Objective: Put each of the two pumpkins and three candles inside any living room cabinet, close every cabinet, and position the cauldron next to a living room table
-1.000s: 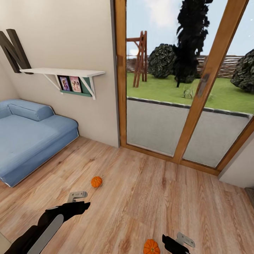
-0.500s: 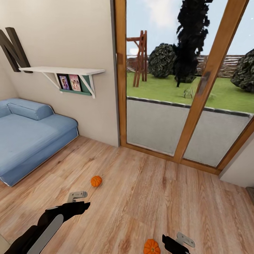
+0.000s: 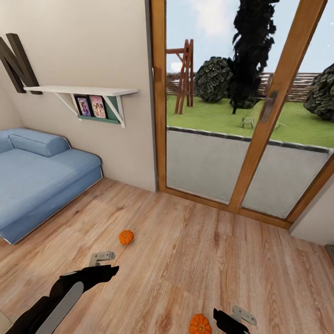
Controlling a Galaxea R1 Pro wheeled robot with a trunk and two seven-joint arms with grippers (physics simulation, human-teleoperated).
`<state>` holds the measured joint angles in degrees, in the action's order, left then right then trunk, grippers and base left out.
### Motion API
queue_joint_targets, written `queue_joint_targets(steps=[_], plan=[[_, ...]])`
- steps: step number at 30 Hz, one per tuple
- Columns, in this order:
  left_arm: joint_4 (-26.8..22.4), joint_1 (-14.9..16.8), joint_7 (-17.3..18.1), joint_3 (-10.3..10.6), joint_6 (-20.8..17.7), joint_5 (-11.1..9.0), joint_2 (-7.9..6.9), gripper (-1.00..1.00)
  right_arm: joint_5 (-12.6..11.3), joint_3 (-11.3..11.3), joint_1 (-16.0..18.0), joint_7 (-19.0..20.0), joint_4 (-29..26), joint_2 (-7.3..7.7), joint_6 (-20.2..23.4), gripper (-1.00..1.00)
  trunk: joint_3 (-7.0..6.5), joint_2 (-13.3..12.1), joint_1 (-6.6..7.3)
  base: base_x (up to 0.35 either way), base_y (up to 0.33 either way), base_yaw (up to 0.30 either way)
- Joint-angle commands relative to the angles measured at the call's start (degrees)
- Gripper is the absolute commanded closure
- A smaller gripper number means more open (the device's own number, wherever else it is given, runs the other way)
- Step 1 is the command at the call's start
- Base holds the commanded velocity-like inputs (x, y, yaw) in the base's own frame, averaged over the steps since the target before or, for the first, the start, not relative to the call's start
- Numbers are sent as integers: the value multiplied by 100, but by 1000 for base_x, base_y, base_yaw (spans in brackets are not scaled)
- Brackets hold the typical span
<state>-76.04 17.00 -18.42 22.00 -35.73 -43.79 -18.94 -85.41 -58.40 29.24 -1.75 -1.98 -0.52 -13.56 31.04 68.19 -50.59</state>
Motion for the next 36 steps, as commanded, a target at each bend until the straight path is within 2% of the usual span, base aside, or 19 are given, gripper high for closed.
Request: queue_joint_targets(steps=[1,36], plan=[[-7,5,-57,15,-4,-60,-5,-100,-46,-49,2,-18,-4,0,-15,-100,24,45,-23,0,0,0],[-8,6,-48,41,-9,-60,5,-100,-40,-49,2,4,-6,20,-50,-100,652,1449,-791,0,0,0]])
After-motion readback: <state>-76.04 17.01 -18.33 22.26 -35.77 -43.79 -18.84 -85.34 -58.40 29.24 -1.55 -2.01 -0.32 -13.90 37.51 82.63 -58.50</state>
